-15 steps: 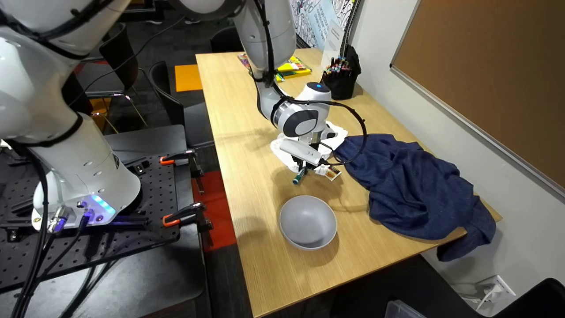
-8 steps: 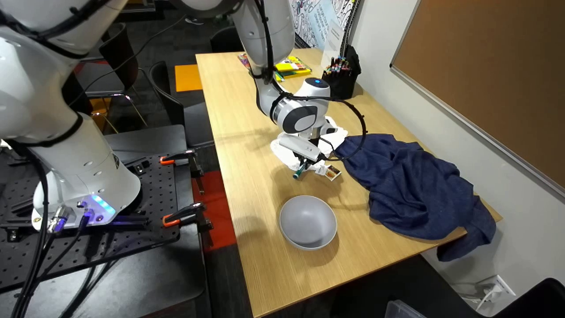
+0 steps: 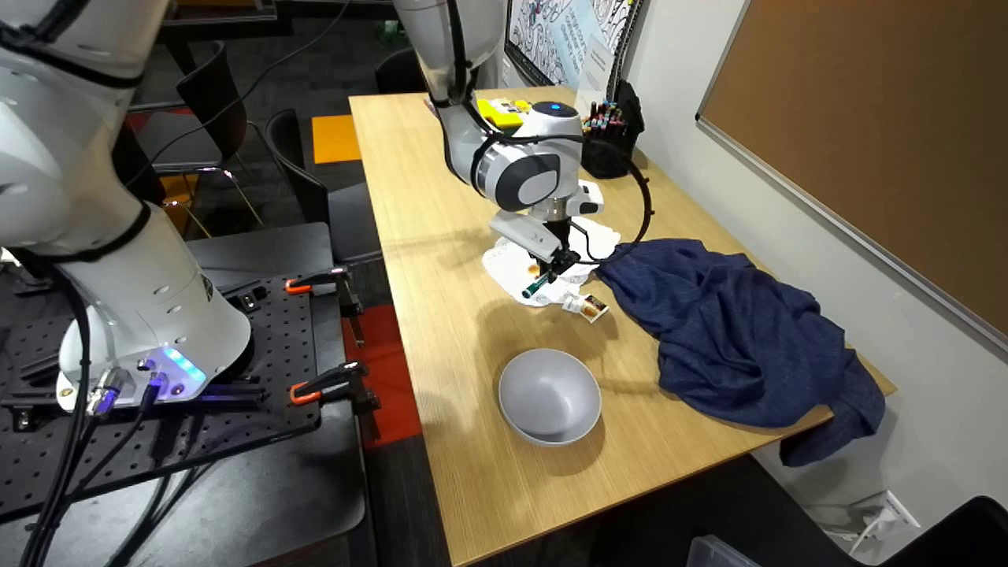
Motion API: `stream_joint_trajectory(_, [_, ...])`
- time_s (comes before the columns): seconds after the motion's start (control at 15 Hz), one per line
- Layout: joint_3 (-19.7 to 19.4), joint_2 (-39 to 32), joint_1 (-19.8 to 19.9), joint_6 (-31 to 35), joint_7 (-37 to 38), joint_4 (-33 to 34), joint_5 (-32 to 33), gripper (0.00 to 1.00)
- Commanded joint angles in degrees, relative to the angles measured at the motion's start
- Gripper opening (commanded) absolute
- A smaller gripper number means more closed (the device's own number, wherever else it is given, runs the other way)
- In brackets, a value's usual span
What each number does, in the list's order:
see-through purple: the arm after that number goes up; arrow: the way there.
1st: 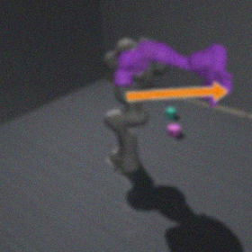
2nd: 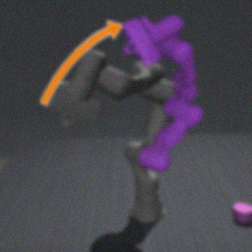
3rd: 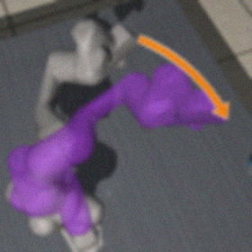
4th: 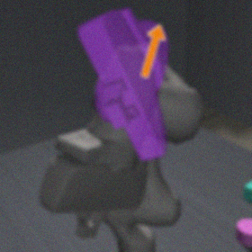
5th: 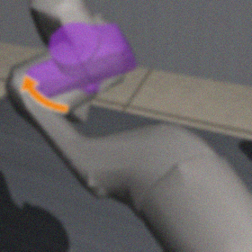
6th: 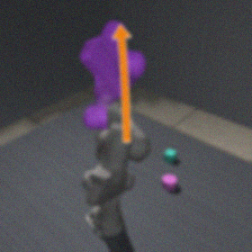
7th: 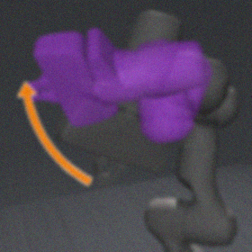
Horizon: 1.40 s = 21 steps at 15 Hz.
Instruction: Pick up the pen from the table and put it in the grey bowl.
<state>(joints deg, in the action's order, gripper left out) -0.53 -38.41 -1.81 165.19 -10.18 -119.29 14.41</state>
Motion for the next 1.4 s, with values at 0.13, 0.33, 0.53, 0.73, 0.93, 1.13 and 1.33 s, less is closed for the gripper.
stream_joint_trajectory(0.13, [-5.53, 10.84, -3.08, 4.03, 8.21, -10.97, -0.42, 0.05])
stream_joint_trajectory(0.33, [-10.03, 14.69, -5.40, 7.55, 13.22, -15.61, -0.09, 0.05])
stream_joint_trajectory(0.53, [-15.83, 17.19, -8.37, 10.13, 17.93, -19.22, -0.11, 0.05])
stream_joint_trajectory(0.73, [-21.16, 18.18, -10.72, 11.28, 21.01, -20.73, -0.23, 0.05])
stream_joint_trajectory(0.93, [-24.97, 17.56, -11.85, 11.78, 22.56, -20.40, -0.56, 0.05])
stream_joint_trajectory(1.13, [-27.01, 16.54, -11.80, 11.57, 23.40, -19.62, -1.00, 0.05])
stream_joint_trajectory(1.33, [-27.09, 15.03, -10.49, 11.07, 23.27, -18.57, -2.27, 0.05])
